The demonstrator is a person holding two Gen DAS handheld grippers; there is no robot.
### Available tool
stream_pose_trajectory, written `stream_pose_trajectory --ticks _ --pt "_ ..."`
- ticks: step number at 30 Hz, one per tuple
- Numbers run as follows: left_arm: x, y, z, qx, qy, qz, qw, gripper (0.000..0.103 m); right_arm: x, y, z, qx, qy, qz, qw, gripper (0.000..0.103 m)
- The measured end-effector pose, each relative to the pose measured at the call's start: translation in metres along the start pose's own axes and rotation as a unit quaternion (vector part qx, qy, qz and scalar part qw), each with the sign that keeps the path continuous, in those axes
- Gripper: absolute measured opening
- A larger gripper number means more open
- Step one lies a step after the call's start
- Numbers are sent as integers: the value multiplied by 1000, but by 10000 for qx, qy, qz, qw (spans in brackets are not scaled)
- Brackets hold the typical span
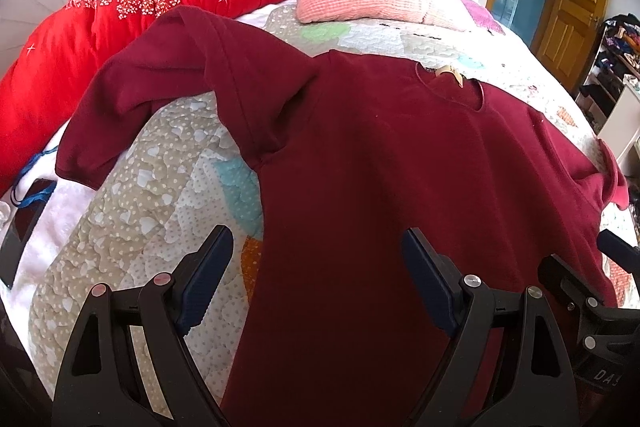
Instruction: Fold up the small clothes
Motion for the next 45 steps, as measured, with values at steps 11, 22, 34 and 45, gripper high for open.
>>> stream_pose_trajectory --ticks 11,22,34,45 --pt "-11 4 37 -95 454 -76 9989 86 4 -9 12 -105 152 114 9998 103" --pt "-28 11 117 -730 1048 -260 9915 86 -11 -14 47 -508 293 -20 9983 103" --pt "-27 -26 215 -1694 1365 28 9760 86 -68 -34 140 -1297 786 -483 9872 103" --pt "-66 -58 301 -2212 1725 -72 9598 86 -128 -98 221 -1483 883 -657 9828 54"
Point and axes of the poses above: each gripper's, at about its wrist camera, not at the fingertips, and y roughly against the way its jaws point, z to its left, x to its underside, the point moved 5 cm from there along -y, roughly the way its jaws point, and after that the axes turned 11 degrees about -z, right-handed, at the moved point
